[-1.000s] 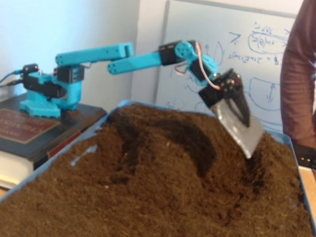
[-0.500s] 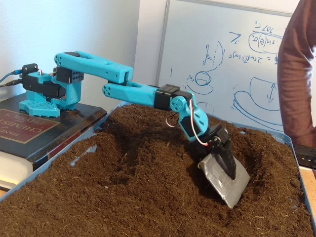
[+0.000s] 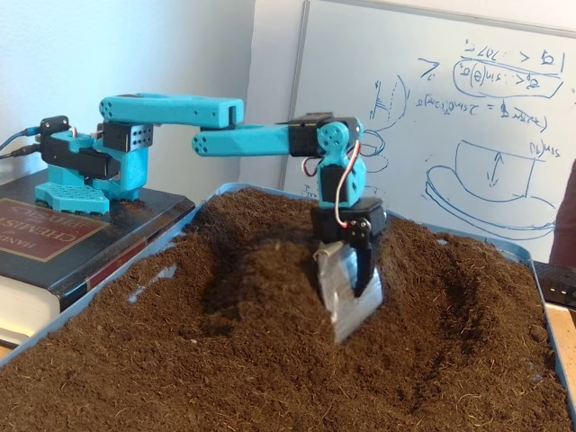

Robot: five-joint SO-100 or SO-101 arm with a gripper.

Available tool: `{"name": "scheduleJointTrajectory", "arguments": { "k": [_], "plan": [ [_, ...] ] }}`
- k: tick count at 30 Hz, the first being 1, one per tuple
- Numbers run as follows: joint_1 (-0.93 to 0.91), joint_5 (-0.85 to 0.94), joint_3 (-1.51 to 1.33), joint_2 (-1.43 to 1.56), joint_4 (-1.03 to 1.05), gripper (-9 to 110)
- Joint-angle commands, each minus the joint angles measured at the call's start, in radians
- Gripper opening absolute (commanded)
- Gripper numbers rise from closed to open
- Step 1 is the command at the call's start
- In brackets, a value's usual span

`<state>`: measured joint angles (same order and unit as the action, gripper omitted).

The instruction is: Build a berm.

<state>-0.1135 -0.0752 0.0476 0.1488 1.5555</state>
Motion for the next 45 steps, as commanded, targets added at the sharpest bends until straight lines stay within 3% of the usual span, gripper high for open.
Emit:
{"name": "scheduleJointTrajectory", "arguments": {
  "k": [1, 15, 21, 26, 32, 45],
  "plan": [
    [0.017, -0.008, 0.025, 0.163, 0.078, 1],
    [0.040, -0.014, 0.008, 0.634, 0.107, 1],
    [0.176, -0.014, -0.061, 0.667, 0.193, 1],
    [0.270, -0.003, -0.354, 0.750, 0.181, 1],
    [0.287, 0.005, -0.815, 1.054, 0.156, 1],
    [0.245, -0.006, -1.842, 1.586, -0.347, 1]
  ]
}}
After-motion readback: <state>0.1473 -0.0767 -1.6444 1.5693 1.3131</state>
